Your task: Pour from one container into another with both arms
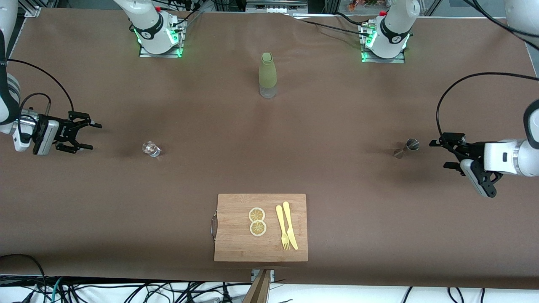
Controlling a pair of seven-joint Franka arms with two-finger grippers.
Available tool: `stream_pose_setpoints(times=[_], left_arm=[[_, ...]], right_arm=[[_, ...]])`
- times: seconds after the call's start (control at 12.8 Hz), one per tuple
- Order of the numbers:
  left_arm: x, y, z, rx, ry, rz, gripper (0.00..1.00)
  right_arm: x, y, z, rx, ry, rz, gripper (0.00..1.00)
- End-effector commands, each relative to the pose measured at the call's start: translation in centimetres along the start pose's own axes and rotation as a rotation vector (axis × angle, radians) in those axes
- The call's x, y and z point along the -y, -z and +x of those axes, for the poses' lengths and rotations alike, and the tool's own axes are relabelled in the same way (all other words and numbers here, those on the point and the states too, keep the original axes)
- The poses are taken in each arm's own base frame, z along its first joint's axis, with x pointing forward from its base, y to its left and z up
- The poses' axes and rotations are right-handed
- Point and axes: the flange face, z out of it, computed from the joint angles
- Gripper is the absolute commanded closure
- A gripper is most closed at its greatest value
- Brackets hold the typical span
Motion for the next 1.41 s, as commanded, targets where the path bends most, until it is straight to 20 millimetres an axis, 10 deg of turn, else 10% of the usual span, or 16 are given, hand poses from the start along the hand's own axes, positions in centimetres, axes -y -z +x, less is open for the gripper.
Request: stream_pose_setpoints(times=[0.0,0.39,0.94,1.33], left_arm=[[-0.6,4.5,-0.3,-0.037,0.002,0.172,0.0],[-5.4,12.4,-3.3,-0.127,0.339,0.266,0.0],[-14.4,14.6,-5.2,-0.014,0.599,0.18,0.0],[-16.1,13.4,-5.8,0.034,0.694,0.17,0.0]], right_arm=[[2.4,2.4,2.3,0.074,-0.106,-0.047,0.02],[6.5,7.9,6.4,0.249,-0.253,-0.178,0.02],[14.1,13.7,14.2,0.404,-0.581,-0.328,0.02],[20.8,13.0,20.4,0.411,-0.862,-0.49,0.01]])
